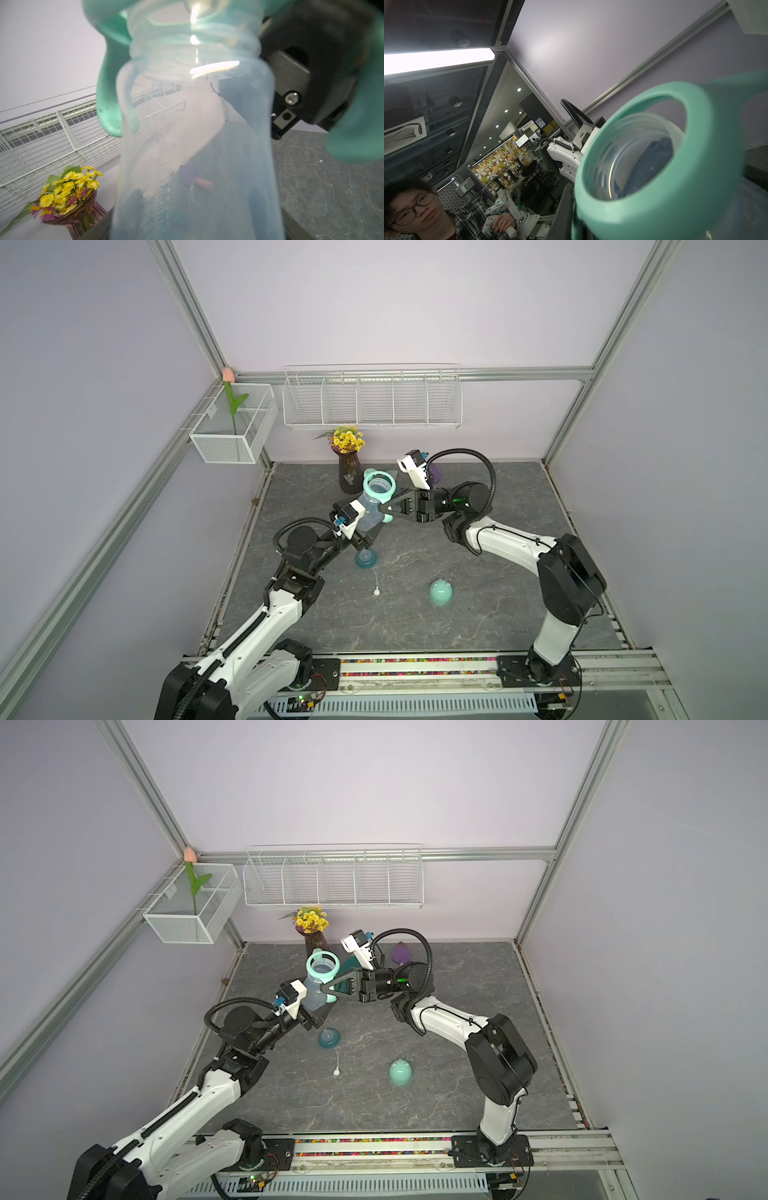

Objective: Assemble the baby bottles
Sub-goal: Put on the handle of the baby bottle.

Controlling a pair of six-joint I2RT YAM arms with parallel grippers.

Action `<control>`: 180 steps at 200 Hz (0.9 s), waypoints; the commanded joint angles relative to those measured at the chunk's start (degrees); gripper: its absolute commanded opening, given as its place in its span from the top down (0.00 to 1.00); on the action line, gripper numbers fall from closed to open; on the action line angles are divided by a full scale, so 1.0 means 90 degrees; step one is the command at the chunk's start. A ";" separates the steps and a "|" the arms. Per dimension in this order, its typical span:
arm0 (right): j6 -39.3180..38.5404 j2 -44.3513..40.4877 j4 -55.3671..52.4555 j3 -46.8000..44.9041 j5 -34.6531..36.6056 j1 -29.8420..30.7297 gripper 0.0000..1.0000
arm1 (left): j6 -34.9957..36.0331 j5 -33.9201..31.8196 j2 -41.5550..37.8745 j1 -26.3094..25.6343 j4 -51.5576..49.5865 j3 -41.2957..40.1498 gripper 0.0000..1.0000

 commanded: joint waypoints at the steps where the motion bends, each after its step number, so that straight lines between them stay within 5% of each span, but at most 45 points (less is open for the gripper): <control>1: 0.0074 0.0074 0.0173 0.0089 -0.0053 0.0052 0.93 | -0.0126 0.0078 0.0096 -0.0037 0.0487 0.0446 1.00; 180: 0.0144 0.0107 0.0168 0.0017 0.0037 0.0113 0.93 | -0.0495 -0.0593 0.0191 -0.0072 0.1133 0.0379 1.00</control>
